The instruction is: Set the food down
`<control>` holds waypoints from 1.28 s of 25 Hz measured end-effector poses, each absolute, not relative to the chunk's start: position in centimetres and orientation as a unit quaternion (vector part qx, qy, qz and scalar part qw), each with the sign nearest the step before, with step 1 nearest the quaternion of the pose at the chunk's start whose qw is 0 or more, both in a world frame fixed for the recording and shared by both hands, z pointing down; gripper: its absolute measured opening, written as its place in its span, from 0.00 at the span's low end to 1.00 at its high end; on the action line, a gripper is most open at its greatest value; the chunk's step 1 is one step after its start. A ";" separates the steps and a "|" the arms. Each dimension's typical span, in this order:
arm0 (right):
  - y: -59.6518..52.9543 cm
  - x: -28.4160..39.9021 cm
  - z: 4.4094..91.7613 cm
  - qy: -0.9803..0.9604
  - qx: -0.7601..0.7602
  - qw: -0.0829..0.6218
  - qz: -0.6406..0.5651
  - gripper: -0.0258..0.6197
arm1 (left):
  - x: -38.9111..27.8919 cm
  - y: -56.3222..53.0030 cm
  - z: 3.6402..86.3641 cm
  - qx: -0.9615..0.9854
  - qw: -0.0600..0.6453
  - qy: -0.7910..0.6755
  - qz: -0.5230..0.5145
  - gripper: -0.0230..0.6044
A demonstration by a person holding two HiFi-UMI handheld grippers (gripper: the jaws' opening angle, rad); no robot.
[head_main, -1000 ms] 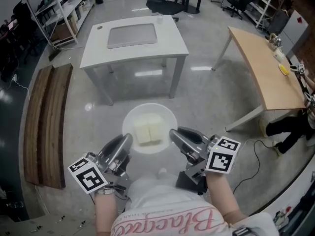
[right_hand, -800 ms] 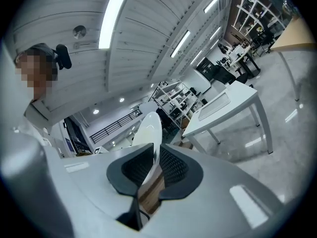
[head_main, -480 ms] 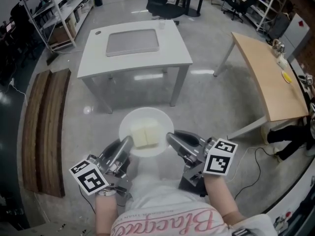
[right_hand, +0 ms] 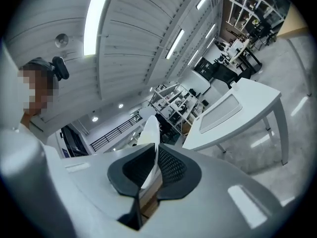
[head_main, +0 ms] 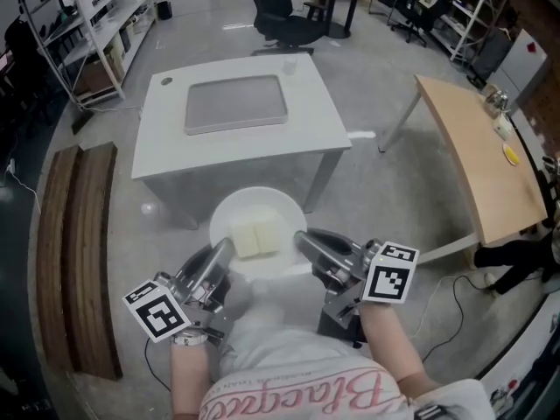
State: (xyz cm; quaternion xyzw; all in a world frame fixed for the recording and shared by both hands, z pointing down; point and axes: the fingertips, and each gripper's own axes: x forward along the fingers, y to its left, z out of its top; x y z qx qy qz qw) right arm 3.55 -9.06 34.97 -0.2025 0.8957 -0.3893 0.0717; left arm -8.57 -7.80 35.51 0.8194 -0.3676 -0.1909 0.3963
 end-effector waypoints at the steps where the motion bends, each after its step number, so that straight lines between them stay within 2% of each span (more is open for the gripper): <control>1: -9.9 3.2 34.8 0.896 -0.204 0.069 -0.387 0.08 | -8.9 -8.8 35.4 0.821 0.396 -0.364 -0.191 0.06; 5: -13.1 1.7 34.8 0.898 -0.228 0.055 -0.373 0.08 | -10.4 -12.4 35.7 0.823 0.404 -0.353 -0.187 0.07; 10: -16.7 0.2 36.8 0.900 -0.279 -0.007 -0.335 0.11 | -11.7 -16.0 36.5 0.827 0.392 -0.373 -0.154 0.07; 32: -32.3 -3.2 40.5 0.874 -0.279 -0.034 -0.397 0.11 | -14.8 -31.2 40.2 0.791 0.450 -0.395 -0.130 0.08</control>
